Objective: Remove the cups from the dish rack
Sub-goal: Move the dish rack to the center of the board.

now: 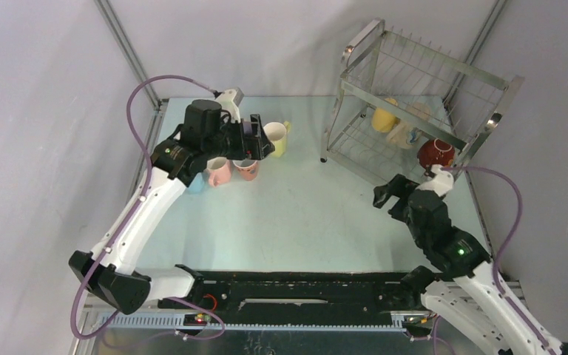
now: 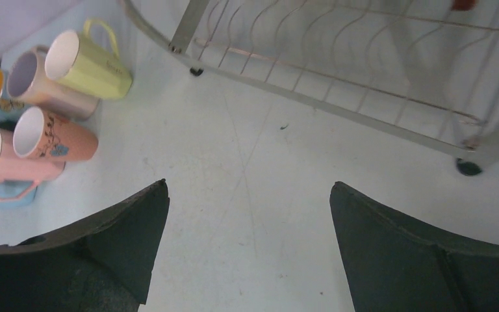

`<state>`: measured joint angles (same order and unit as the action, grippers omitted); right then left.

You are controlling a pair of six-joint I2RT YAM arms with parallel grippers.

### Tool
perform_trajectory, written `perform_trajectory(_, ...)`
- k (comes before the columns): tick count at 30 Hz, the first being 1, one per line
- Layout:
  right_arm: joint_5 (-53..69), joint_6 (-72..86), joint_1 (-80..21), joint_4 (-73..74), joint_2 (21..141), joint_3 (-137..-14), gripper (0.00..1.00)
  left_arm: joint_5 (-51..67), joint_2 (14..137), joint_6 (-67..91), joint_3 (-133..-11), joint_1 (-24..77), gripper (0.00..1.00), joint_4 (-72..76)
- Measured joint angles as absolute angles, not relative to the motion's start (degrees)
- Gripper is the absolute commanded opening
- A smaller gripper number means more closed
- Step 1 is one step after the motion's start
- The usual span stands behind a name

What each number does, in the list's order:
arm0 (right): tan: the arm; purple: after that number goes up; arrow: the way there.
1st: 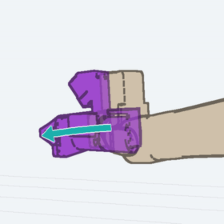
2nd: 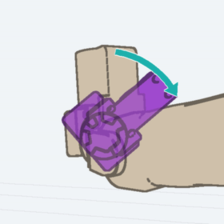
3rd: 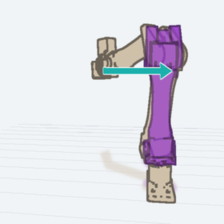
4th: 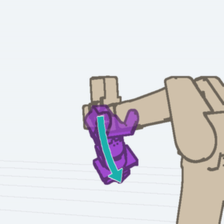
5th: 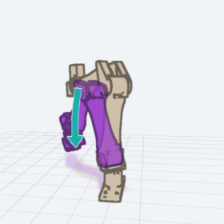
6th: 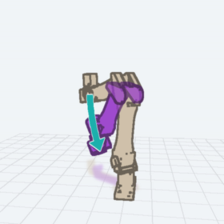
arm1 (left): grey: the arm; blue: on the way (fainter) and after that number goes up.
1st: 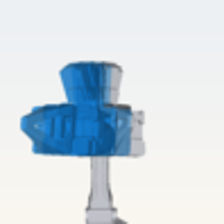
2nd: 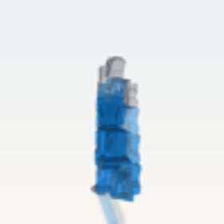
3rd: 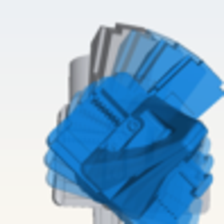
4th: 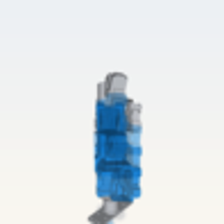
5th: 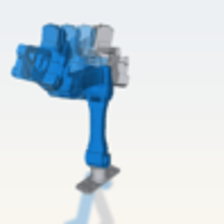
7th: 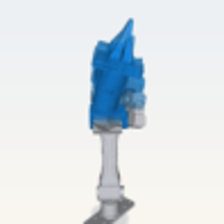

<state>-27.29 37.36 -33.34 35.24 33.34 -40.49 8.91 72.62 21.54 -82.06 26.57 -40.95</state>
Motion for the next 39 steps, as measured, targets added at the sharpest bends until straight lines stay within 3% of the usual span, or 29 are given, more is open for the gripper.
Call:
perform_trajectory(4, -31.1, 38.0, -30.9, 39.4, 26.9, -40.4, 1.0, 9.9, 71.6, 22.0, -81.8, 26.9, 1.0, -40.7)
perform_trajectory(12, -30.4, 34.8, -13.7, 40.4, 22.8, -38.6, 1.0, 11.4, 70.3, 22.1, -80.9, 27.4, 1.0, -40.0)
perform_trajectory(24, -9.8, 32.2, 19.3, 30.7, 28.7, -32.1, 1.0, 12.8, 68.8, 22.0, -80.2, 27.4, 1.0, -40.0)
perform_trajectory(39, 5.0, 29.6, 22.5, 14.0, 34.3, -27.0, 1.0, 13.9, 68.2, 22.0, -79.2, 27.5, 1.0, -39.9)
